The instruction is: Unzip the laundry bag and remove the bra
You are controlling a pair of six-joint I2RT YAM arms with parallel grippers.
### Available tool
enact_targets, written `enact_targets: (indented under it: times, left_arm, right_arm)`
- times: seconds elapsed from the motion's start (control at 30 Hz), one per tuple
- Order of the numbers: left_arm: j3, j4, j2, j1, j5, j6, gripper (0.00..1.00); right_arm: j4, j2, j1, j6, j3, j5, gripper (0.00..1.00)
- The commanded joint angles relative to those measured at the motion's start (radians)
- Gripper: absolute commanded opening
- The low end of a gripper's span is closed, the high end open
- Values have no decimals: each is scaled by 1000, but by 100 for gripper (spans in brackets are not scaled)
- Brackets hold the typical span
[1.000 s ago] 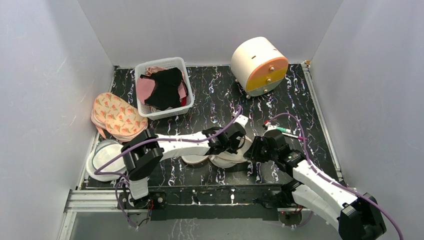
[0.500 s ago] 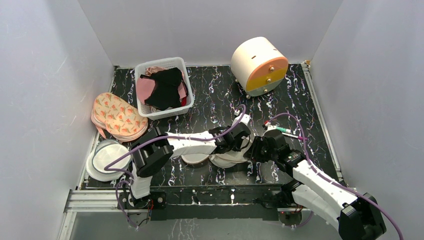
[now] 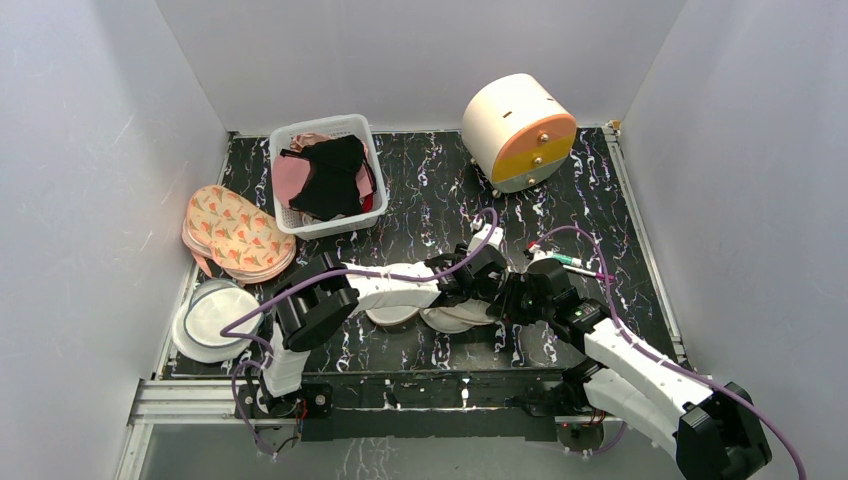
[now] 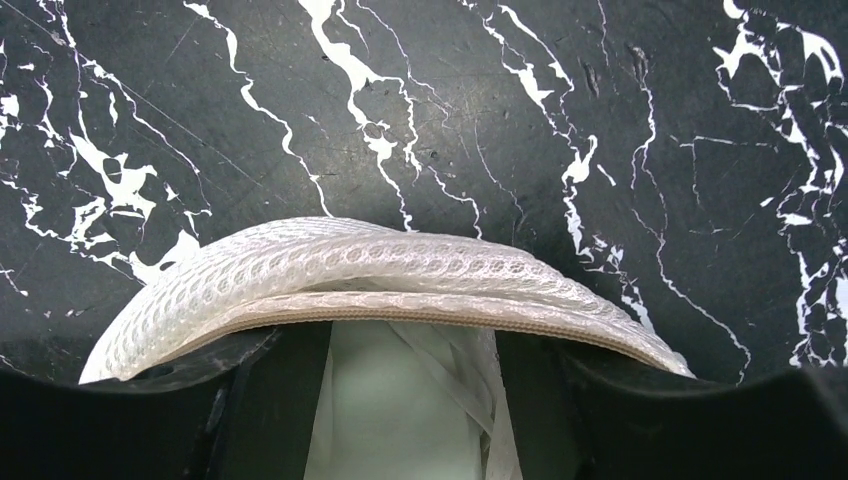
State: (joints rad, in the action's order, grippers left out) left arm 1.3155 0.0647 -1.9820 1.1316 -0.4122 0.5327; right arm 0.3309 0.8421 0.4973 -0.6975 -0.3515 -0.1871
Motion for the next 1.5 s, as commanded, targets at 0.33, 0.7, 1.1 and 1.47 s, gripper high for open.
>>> enact_targets:
  times: [0.33, 0.7, 1.1, 1.47]
  left_arm:
    - [67, 24, -112, -4, -138, -43, 45]
    - [22, 56, 45, -4, -56, -133, 0]
    - [-106, 5, 245, -6, 186, -144, 0]
    - [-97, 41, 232, -6, 199, -132, 0]
  right_arm:
    - [-56, 2, 6, 10, -40, 0, 19]
    - [-42, 7, 7, 23, -58, 24, 19]
    - [-34, -6, 7, 32, -105, 24, 21]
    - [-68, -110, 7, 16, -99, -1, 63]
